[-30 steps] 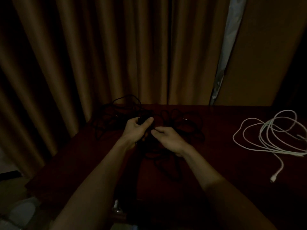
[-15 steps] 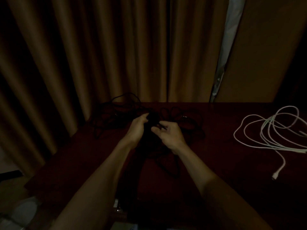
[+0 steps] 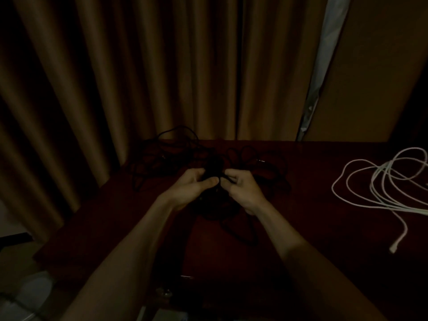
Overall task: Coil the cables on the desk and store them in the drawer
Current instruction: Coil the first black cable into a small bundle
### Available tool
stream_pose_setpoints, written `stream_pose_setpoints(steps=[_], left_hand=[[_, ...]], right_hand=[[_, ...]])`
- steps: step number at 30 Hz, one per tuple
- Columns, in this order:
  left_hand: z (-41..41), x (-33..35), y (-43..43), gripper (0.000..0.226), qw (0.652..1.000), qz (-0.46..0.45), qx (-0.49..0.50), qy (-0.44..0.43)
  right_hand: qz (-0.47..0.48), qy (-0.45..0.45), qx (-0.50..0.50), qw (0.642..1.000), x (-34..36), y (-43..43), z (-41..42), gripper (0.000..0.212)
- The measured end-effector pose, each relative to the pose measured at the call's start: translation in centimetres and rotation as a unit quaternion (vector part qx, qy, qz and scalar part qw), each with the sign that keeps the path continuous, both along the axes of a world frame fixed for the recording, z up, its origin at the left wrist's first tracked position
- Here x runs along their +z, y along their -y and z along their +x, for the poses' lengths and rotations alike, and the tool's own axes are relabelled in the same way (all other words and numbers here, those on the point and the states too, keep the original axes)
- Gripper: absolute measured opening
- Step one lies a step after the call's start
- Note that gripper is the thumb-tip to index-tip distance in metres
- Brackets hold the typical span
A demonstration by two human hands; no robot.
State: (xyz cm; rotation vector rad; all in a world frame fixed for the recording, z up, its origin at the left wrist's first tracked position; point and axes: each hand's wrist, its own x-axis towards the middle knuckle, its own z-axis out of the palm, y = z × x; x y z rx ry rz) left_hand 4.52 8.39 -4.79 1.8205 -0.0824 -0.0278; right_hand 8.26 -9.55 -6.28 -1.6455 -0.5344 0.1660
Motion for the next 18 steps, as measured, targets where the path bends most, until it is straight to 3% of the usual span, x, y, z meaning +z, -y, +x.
stream_pose_setpoints(steps=[5,10,14,16,18], left_hand=[[1.2,-2.3,0.9,0.025,0.992,0.03,0.074,0.099],[2.2,-4.9,0.8,0.034,0.962,0.11,0.149,0.2],[3.3,-6.7,0.5,0.036,0.918,0.218,0.203,0.262],[3.5,-7.1,0.9,0.036,0.92,0.187,0.21,0.274],[3.5,-6.7,0.6,0.035,0.948,0.071,0.193,0.242]], right_hand=[[-0.006,-0.034,0.013,0.999,0.0,-0.9,0.8,0.02],[0.029,-0.113,0.046,0.992,-1.3,-1.5,1.3,0.02],[0.046,-0.051,-0.019,0.997,-3.3,-3.5,1.9,0.026],[0.053,-0.013,-0.074,0.996,-3.8,-4.2,2.3,0.024],[0.037,0.02,-0.074,0.996,-3.8,-4.4,2.9,0.023]])
